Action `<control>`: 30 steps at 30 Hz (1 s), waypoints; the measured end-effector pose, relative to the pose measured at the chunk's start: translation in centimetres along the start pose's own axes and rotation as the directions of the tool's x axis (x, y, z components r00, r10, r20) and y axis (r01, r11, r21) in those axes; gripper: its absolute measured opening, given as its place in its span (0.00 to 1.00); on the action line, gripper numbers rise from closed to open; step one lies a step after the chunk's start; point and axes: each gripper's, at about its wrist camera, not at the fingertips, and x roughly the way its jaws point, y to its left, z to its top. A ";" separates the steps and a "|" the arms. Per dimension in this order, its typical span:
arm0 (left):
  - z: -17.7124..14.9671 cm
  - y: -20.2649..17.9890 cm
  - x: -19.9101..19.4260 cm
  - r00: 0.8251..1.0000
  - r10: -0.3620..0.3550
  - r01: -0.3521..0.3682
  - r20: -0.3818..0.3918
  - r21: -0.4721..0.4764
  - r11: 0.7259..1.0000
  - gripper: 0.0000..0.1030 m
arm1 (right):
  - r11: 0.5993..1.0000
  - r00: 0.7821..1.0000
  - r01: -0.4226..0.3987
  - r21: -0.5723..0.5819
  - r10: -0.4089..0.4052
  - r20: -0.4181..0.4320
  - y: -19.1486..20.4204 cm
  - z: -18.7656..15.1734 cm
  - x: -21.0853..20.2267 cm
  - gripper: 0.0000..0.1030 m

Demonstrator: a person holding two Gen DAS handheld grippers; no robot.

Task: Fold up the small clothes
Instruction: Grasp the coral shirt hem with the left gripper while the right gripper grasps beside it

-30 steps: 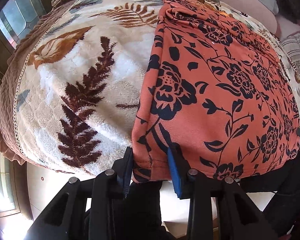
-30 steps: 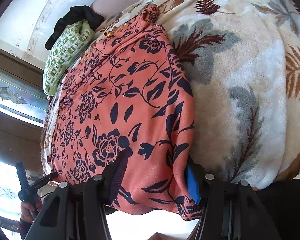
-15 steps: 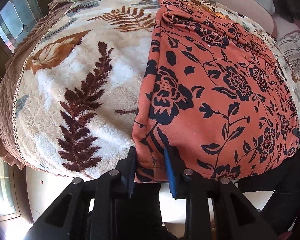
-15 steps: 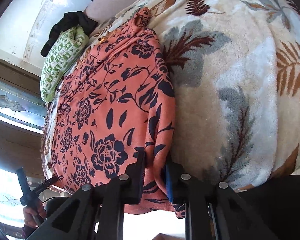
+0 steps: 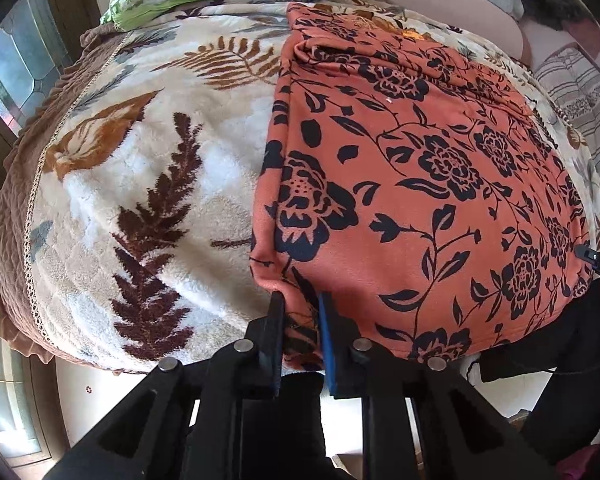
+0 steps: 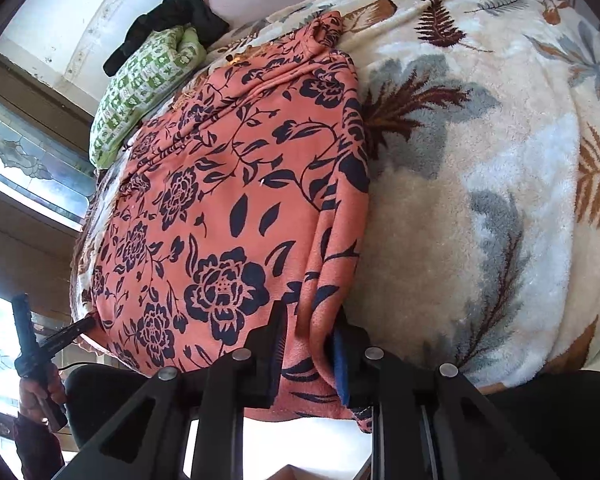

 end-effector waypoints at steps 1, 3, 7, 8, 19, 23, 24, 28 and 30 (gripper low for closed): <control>-0.1 -0.5 0.7 1.000 0.007 -0.007 -0.028 0.002 1.000 0.38 | 1.000 1.000 0.003 0.017 -0.002 -0.009 -0.3 0.1 0.2 0.22; -0.1 -1.0 1.4 0.999 0.010 -0.009 -0.046 0.014 1.000 0.39 | 1.000 1.000 -0.002 0.031 0.002 -0.008 -0.5 0.1 0.2 0.22; 0.3 -0.9 1.2 1.000 -0.020 0.020 -0.014 -0.014 1.000 0.17 | 1.000 1.000 0.008 -0.017 -0.008 -0.002 0.2 -0.1 0.1 0.24; 0.4 -0.7 1.0 0.999 -0.032 0.032 -0.005 -0.024 0.999 0.15 | 1.000 1.000 0.013 -0.027 -0.013 0.001 0.3 -0.1 0.1 0.21; 4.9 1.1 -2.5 0.963 -0.249 0.258 0.107 -0.087 0.962 0.13 | 0.953 0.952 -0.301 0.022 0.299 0.063 1.7 4.5 -2.6 0.11; 12.0 1.1 -4.5 0.946 -0.276 0.289 0.170 -0.060 0.955 0.13 | 0.920 0.913 -0.386 0.065 0.371 0.170 2.0 10.0 -3.4 0.08; 14.4 1.2 -4.7 0.943 -0.274 0.289 0.187 -0.057 0.956 0.13 | 0.916 0.905 -0.393 0.075 0.371 0.210 1.8 12.0 -3.5 0.07; 24.6 1.5 -3.5 0.936 -0.240 0.275 0.258 -0.109 0.955 0.13 | 0.911 0.864 -0.395 0.120 0.324 0.386 1.4 21.0 -3.9 0.07; 28.5 0.9 -2.2 0.935 -0.210 0.247 0.286 -0.102 0.964 0.13 | 0.930 0.872 -0.339 0.142 0.254 0.418 1.9 24.5 -3.7 0.08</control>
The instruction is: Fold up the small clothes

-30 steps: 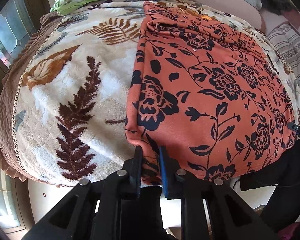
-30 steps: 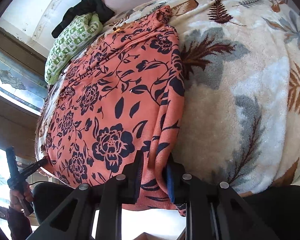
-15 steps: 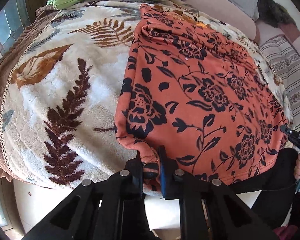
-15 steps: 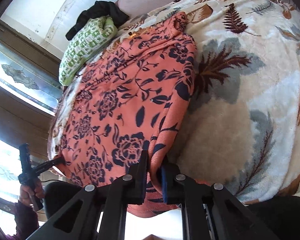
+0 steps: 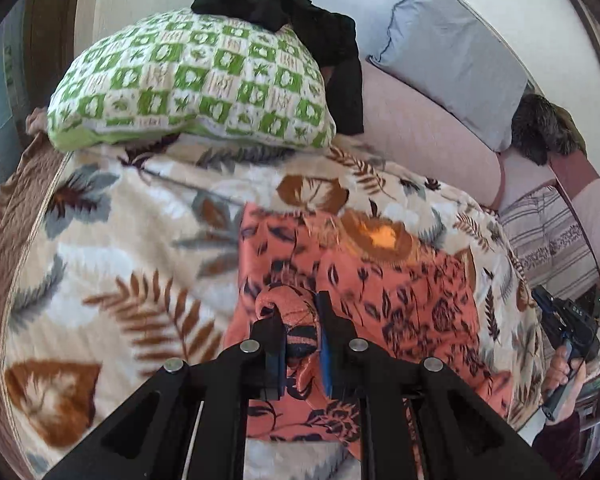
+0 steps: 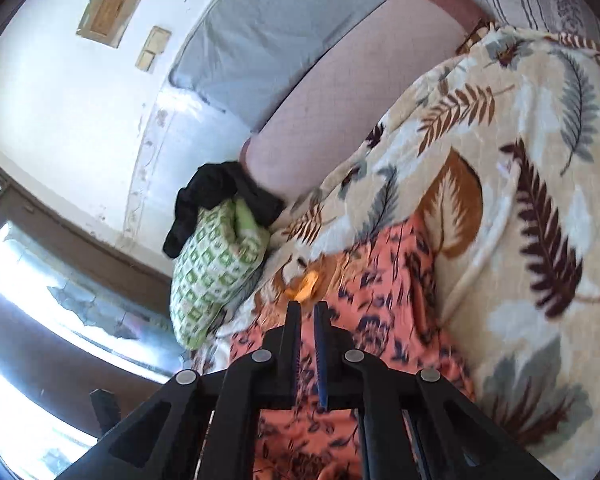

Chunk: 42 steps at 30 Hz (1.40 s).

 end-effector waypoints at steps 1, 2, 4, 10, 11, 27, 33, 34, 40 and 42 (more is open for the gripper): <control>0.9 -0.3 1.3 1.000 0.026 -0.026 -0.003 0.014 1.000 0.13 | 1.000 1.000 0.022 -0.020 -0.022 0.011 0.6 0.8 0.7 0.11; 1.2 -0.5 2.5 0.999 0.030 -0.030 -0.014 0.014 0.999 0.13 | 0.998 0.999 0.047 -0.042 -0.047 0.004 1.1 1.0 1.4 0.11; 0.6 -0.6 3.8 1.000 0.007 -0.007 -0.016 0.013 1.000 0.13 | 0.993 0.994 0.070 -0.090 -0.077 -0.072 1.4 0.5 2.7 0.24; -2.9 0.6 2.4 0.995 -0.008 0.014 0.097 -0.067 0.998 0.13 | 0.983 0.972 0.113 -0.144 -0.139 -0.191 -1.7 -5.8 2.1 0.89; -3.5 1.1 1.8 0.991 -0.017 0.030 0.132 -0.100 0.995 0.13 | 0.987 0.977 0.104 -0.121 -0.124 -0.176 -2.1 -6.4 1.1 0.89; -3.5 2.2 1.5 0.969 -0.078 0.120 0.236 -0.170 0.978 0.13 | 0.975 0.910 0.131 -0.177 -0.190 -0.370 1.2 -12.4 5.5 0.07; -0.6 4.7 2.1 0.944 -0.070 0.151 0.323 -0.234 0.960 0.13 | 0.983 0.983 0.130 -0.133 -0.145 -0.111 4.2 -2.4 5.6 0.06; -0.3 5.2 2.3 0.935 -0.055 0.152 0.350 -0.256 0.955 0.14 | 0.986 0.988 0.139 -0.095 -0.145 -0.054 3.9 -0.3 5.8 0.06; -0.3 6.5 4.4 0.924 0.130 0.002 0.359 -0.345 0.939 0.74 | 0.954 0.966 0.234 0.185 -0.250 0.068 -3.0 7.1 10.4 0.08; -0.4 6.7 4.6 0.930 0.144 -0.023 0.338 -0.338 0.941 0.74 | 0.931 0.963 0.246 0.268 -0.265 0.037 -5.7 5.8 10.8 0.11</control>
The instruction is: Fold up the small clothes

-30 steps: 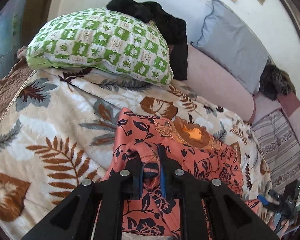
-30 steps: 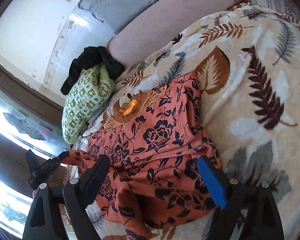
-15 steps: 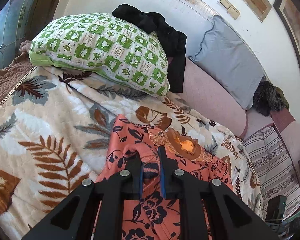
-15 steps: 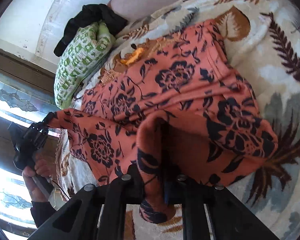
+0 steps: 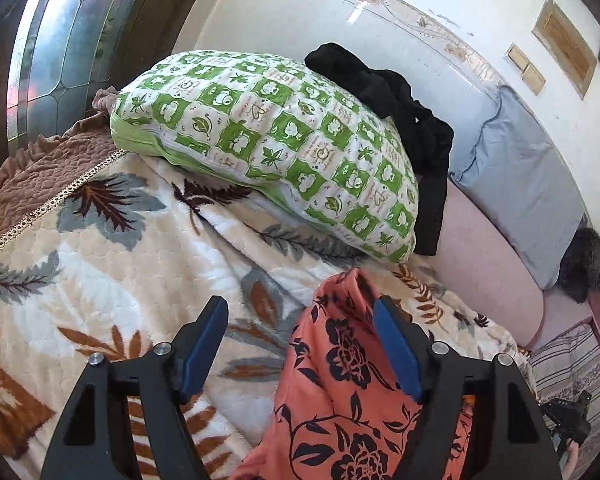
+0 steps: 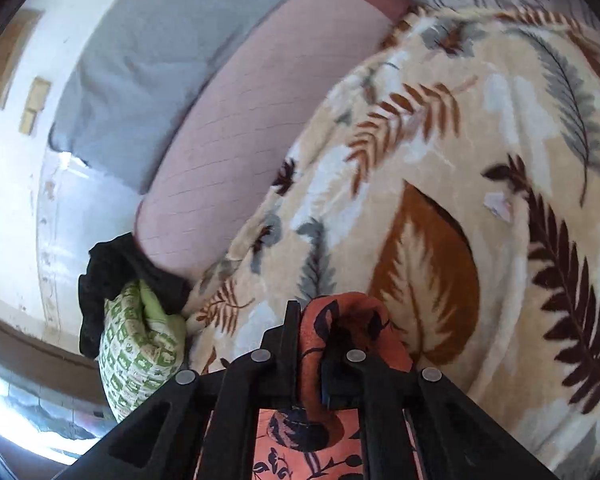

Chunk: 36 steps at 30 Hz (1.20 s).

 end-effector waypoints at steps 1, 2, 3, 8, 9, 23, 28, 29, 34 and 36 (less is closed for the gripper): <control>-0.1 0.3 0.0 1.000 -0.002 0.002 -0.008 -0.013 1.000 0.74 | 1.000 1.000 -0.004 0.009 0.005 -0.015 -1.1 -0.4 0.4 0.13; -0.3 0.5 -0.1 1.000 -0.004 0.004 -0.012 -0.032 0.999 0.74 | 1.000 1.000 -0.001 0.006 0.001 -0.008 -2.1 -1.0 0.4 0.20; -0.6 0.6 -0.1 1.000 -0.011 0.010 -0.022 -0.044 0.999 0.74 | 1.000 1.000 0.006 -0.002 -0.006 0.018 -3.0 -1.5 0.0 0.28; -2.9 -0.7 1.5 0.983 0.087 -0.078 -0.162 0.060 0.995 0.74 | 0.998 0.995 -0.021 0.062 0.015 0.097 -5.7 -2.7 -2.6 0.92; -3.5 -1.1 1.8 0.978 0.101 -0.087 -0.184 0.082 0.993 0.74 | 0.999 0.996 -0.032 0.031 0.029 0.079 -5.4 -2.9 -3.0 0.92; -7.1 -4.2 3.4 0.948 0.120 -0.037 -0.293 0.275 0.961 0.74 | 0.792 0.899 0.047 -0.609 -0.299 -0.319 5.7 -8.4 8.8 0.65; -7.8 -3.2 5.2 0.920 0.189 -0.088 -0.343 0.290 0.953 0.74 | 0.789 0.974 0.223 -0.573 -0.201 0.103 10.5 -3.6 9.6 0.66; -7.7 -2.9 5.4 0.917 0.191 -0.092 -0.349 0.282 0.955 0.74 | 0.793 0.971 0.233 -0.563 -0.160 0.177 11.2 -3.4 8.6 0.66; -6.9 -2.2 4.8 0.924 0.191 -0.108 -0.330 0.253 0.961 0.74 | 0.761 0.994 0.109 -0.640 -0.102 0.049 12.9 -7.1 7.5 0.66; -7.0 -2.4 4.5 0.925 0.191 -0.108 -0.329 0.255 0.961 0.74 | 0.732 0.997 0.051 -0.679 -0.077 -0.008 12.4 -9.4 6.6 0.66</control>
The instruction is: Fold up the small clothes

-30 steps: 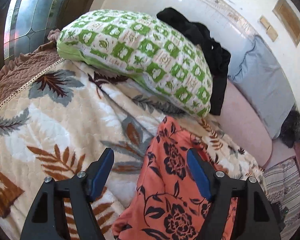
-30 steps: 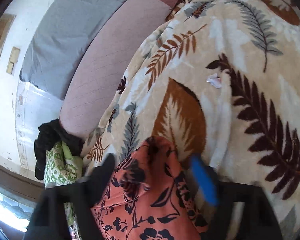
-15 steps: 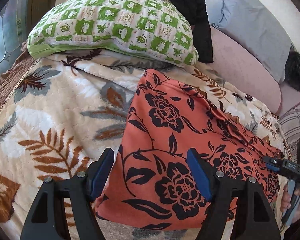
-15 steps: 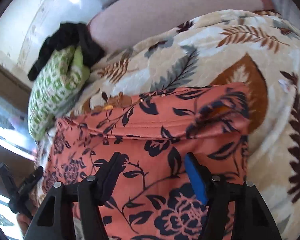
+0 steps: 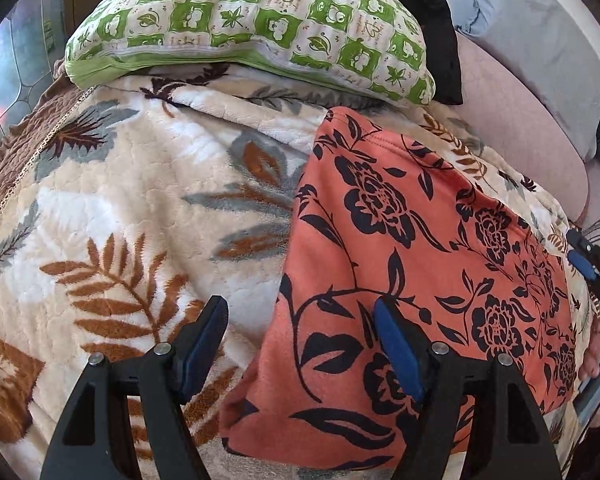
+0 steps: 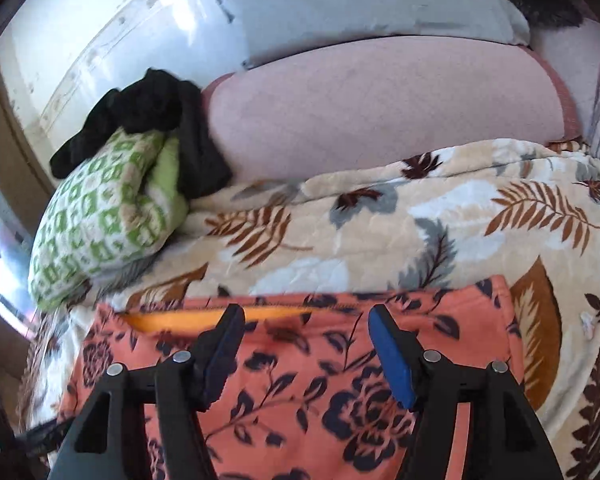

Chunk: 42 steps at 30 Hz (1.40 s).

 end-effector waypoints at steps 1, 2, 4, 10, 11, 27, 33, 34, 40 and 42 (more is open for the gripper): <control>-0.1 -0.3 -0.1 1.000 -0.008 0.008 0.000 0.008 1.000 0.74 | 0.999 0.999 -0.048 -0.009 0.047 -0.017 0.4 -1.1 -0.5 0.66; -0.2 -0.5 -0.3 1.000 -0.013 0.013 0.002 0.018 1.000 0.74 | 0.996 0.995 -0.092 -0.006 0.092 -0.046 0.9 -2.0 -0.6 0.66; -0.5 -1.0 -0.4 1.000 -0.006 0.006 0.003 0.039 0.999 0.74 | 0.987 0.977 -0.157 0.039 0.161 -0.140 2.0 -3.9 -0.1 0.65; -0.9 -1.4 0.5 0.998 0.058 -0.055 -0.021 0.124 0.991 0.74 | 0.975 0.941 -0.220 -0.038 0.202 -0.271 6.7 -10.7 0.0 0.62; -1.0 -1.5 0.6 0.998 0.062 -0.057 -0.029 0.150 0.987 0.74 | 0.976 0.936 -0.211 -0.046 0.188 -0.298 6.9 -12.3 0.1 0.63; -2.2 -0.1 -0.6 0.998 0.055 -0.040 -0.036 0.336 0.941 0.81 | 0.970 0.948 -0.232 -0.074 0.209 -0.240 3.8 -15.8 -5.7 0.63; -3.1 0.5 -2.3 0.996 0.093 -0.087 -0.004 0.315 0.945 0.81 | 0.923 0.932 -0.287 0.257 0.331 -0.148 -4.4 -16.1 -9.6 0.68; -3.4 0.8 -2.7 0.995 0.098 -0.094 0.002 0.304 0.948 0.81 | 0.921 0.940 -0.272 0.281 0.316 -0.127 -5.8 -16.3 -10.5 0.68; -6.2 3.3 -4.9 0.999 0.044 -0.043 -0.009 0.119 0.992 0.81 | 0.817 0.958 -0.254 0.517 0.286 0.020 -13.6 -16.8 -13.3 0.72; -7.1 4.3 -5.1 0.999 0.026 -0.026 -0.020 0.029 0.999 0.81 | 0.756 0.949 -0.282 0.591 0.312 0.054 -15.1 -16.9 -13.1 0.72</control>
